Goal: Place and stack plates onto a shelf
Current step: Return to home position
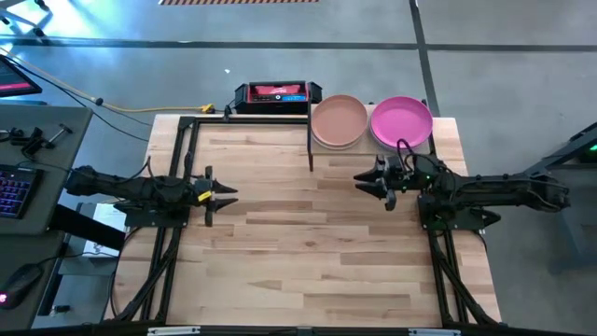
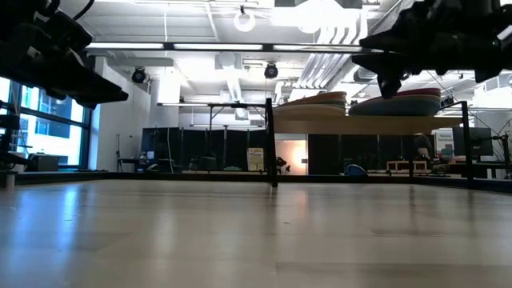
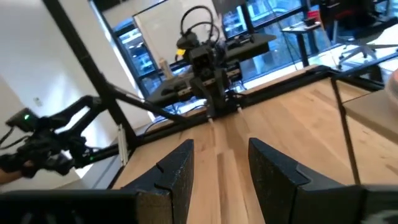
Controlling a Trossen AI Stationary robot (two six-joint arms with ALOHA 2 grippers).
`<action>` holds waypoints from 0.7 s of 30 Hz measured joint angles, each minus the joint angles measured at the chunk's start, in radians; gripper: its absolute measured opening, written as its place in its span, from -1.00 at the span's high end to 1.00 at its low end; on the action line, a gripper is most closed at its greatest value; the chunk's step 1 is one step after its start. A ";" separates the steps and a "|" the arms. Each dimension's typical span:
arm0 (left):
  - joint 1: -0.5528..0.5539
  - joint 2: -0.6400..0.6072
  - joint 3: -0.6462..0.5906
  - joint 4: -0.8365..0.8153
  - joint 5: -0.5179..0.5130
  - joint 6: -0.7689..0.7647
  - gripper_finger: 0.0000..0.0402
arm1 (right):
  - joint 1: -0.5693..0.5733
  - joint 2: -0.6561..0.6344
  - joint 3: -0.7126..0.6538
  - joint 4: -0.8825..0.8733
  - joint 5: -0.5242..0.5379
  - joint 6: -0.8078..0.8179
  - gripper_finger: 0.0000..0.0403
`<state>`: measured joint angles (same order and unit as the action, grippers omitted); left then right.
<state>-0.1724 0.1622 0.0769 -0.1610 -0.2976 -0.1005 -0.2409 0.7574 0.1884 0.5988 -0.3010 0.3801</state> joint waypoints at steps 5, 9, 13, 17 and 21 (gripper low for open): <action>0.001 0.029 0.000 0.000 -0.001 0.054 0.42 | 0.000 -0.002 -0.060 0.020 -0.015 -0.027 0.33; 0.001 0.044 0.000 0.000 -0.011 0.132 0.42 | 0.000 -0.002 -0.105 0.020 -0.052 -0.047 0.33; 0.001 0.049 0.000 0.001 -0.024 0.212 0.42 | 0.000 -0.002 -0.140 0.019 -0.097 -0.058 0.33; 0.001 0.049 0.000 0.001 -0.024 0.208 0.42 | 0.000 -0.002 -0.162 0.021 -0.121 -0.099 0.33; 0.001 0.049 0.000 0.001 -0.024 0.186 0.42 | 0.000 -0.002 -0.179 -0.002 -0.123 -0.147 0.33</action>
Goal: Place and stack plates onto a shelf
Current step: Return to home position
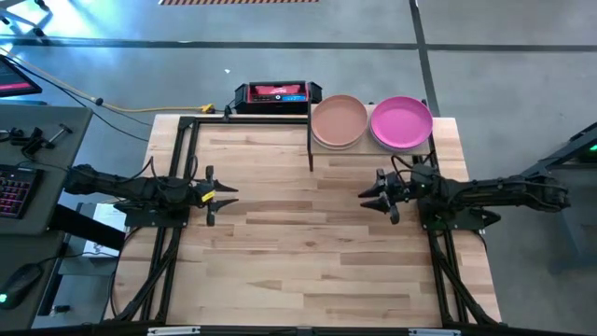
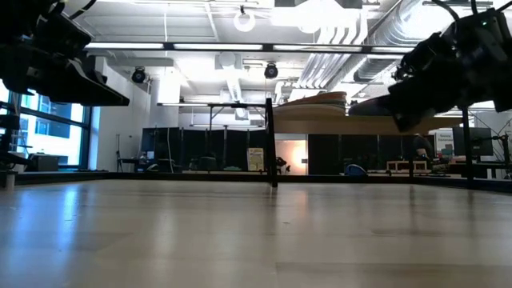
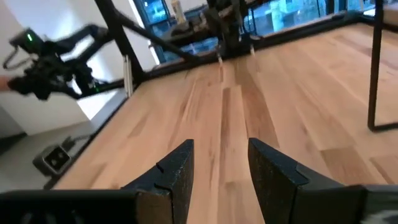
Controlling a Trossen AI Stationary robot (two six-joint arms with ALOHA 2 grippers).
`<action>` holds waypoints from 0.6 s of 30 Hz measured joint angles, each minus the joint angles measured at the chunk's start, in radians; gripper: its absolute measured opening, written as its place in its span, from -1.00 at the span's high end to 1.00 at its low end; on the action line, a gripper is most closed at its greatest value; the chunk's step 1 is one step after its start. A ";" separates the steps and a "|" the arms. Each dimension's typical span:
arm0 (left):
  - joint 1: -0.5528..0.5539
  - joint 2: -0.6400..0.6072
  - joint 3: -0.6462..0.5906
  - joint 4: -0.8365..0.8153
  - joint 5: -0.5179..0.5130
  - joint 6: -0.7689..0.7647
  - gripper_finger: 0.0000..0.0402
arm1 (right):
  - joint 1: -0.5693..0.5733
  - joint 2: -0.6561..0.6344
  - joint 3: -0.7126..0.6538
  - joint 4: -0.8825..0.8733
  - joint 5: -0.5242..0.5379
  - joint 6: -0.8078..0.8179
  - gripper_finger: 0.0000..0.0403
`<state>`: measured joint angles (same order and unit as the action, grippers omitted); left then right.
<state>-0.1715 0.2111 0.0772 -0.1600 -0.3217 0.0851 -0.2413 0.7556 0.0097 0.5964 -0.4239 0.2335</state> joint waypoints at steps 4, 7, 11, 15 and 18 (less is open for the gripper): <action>0.000 0.000 0.000 0.000 0.000 -0.003 0.41 | 0.000 0.001 0.000 -0.039 -0.056 -0.043 0.33; 0.000 0.000 0.000 0.000 0.000 -0.003 0.41 | 0.000 0.001 0.000 -0.056 -0.099 -0.084 0.33; 0.000 0.000 0.000 0.000 0.000 -0.003 0.41 | 0.000 0.001 0.000 -0.100 -0.103 -0.129 0.33; 0.000 0.000 0.000 0.000 0.000 -0.003 0.41 | 0.000 0.001 0.000 -0.115 -0.101 -0.110 0.33; 0.000 0.000 0.000 0.000 0.000 -0.003 0.41 | 0.000 0.000 0.000 -0.124 -0.101 -0.043 0.33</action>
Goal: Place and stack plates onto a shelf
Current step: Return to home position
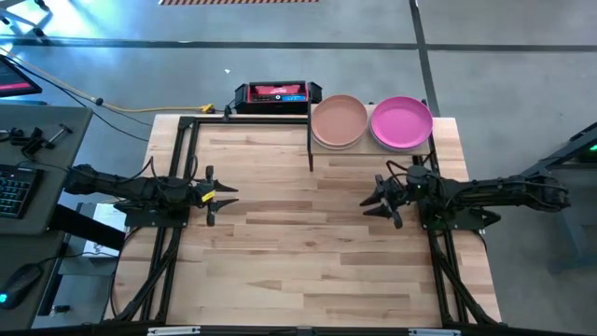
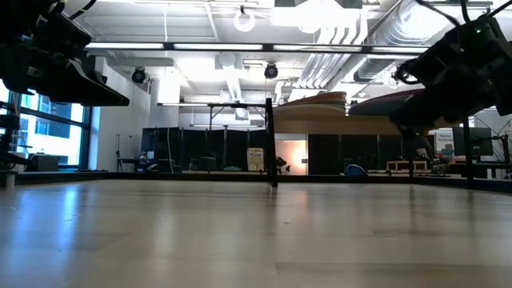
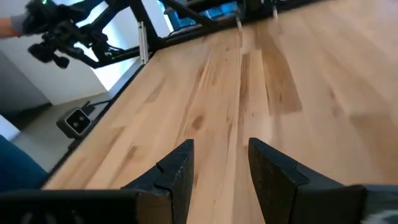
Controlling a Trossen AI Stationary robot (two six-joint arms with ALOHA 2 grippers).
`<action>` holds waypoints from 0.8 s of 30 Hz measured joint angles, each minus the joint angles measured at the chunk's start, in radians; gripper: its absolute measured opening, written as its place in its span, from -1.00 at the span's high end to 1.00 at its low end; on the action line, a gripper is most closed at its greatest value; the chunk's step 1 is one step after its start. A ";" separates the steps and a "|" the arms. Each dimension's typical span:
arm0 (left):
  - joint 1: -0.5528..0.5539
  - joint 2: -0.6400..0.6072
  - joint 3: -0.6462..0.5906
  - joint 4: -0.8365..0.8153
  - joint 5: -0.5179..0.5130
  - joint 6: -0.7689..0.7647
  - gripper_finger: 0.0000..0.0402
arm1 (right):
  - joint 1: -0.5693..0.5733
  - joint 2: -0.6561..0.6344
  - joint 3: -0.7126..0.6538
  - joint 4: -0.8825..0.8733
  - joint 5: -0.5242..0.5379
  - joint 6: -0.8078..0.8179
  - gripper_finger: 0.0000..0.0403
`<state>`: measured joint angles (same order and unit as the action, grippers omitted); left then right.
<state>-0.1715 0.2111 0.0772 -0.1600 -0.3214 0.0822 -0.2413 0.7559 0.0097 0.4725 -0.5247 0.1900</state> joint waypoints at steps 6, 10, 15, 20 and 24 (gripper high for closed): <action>0.000 0.000 0.000 0.000 0.000 0.000 0.41 | 0.000 0.000 0.000 -0.109 0.000 0.123 0.33; 0.000 0.000 0.000 0.000 0.000 0.000 0.41 | 0.000 0.000 0.000 -0.141 0.004 0.065 0.33; 0.000 0.000 0.000 0.000 0.000 0.000 0.41 | 0.000 0.000 0.000 -0.172 0.077 0.030 0.33; 0.000 0.000 0.000 0.000 0.000 0.000 0.41 | 0.000 0.001 -0.001 -0.191 0.120 0.048 0.33; 0.000 0.000 0.000 0.000 0.000 0.000 0.41 | 0.000 0.001 -0.001 -0.201 0.171 0.086 0.33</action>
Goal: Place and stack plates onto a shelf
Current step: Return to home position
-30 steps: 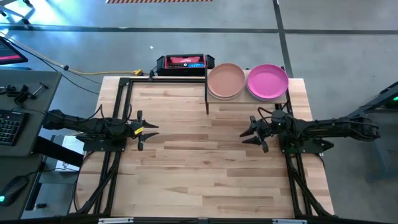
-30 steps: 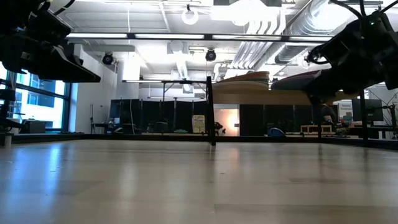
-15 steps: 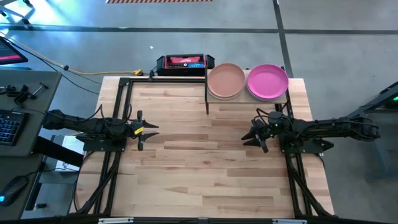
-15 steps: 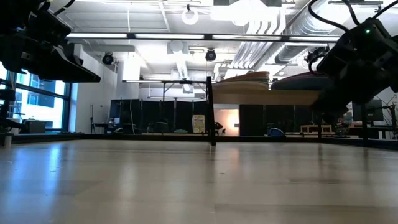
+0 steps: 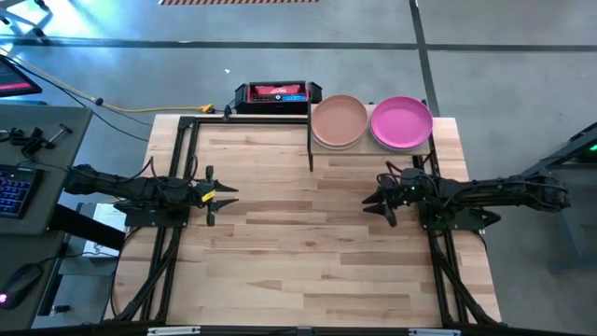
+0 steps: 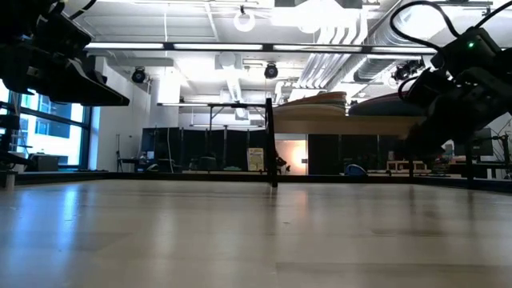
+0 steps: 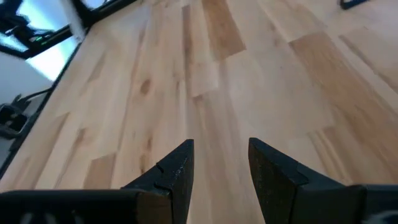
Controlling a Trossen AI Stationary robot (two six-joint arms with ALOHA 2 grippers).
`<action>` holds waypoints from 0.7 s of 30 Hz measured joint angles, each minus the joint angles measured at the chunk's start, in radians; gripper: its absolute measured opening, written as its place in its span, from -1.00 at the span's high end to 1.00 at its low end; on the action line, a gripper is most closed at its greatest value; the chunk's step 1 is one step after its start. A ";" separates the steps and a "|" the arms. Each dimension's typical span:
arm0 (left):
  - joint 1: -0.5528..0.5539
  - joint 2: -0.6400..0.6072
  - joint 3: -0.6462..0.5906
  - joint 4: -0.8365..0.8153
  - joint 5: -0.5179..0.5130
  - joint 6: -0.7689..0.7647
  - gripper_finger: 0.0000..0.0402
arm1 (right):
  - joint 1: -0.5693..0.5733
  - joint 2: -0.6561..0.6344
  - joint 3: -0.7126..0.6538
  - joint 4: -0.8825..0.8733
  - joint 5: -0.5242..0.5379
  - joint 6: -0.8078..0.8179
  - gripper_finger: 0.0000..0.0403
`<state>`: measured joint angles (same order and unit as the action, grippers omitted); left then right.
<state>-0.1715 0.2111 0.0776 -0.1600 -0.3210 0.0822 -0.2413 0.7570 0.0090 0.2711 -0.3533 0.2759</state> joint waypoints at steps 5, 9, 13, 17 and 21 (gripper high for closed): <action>0.000 0.000 0.000 0.000 0.000 0.000 0.41 | 0.000 0.000 0.000 -0.001 0.012 0.022 0.33; 0.000 -0.012 0.000 0.000 0.000 0.000 0.41 | 0.000 0.000 0.000 -0.001 0.012 0.021 0.33; 0.000 -0.057 0.001 0.001 0.000 0.000 0.41 | 0.002 -0.004 0.000 -0.003 0.011 0.022 0.33; 0.000 -0.101 0.001 0.000 0.000 0.000 0.41 | 0.002 -0.063 0.000 -0.021 0.010 0.020 0.33; 0.000 -0.126 0.002 0.000 0.000 0.000 0.41 | 0.002 -0.194 0.000 -0.058 0.010 0.021 0.33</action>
<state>-0.1715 0.0853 0.0792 -0.1600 -0.3206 0.0822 -0.2390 0.5631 0.0090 0.2128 -0.3433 0.2967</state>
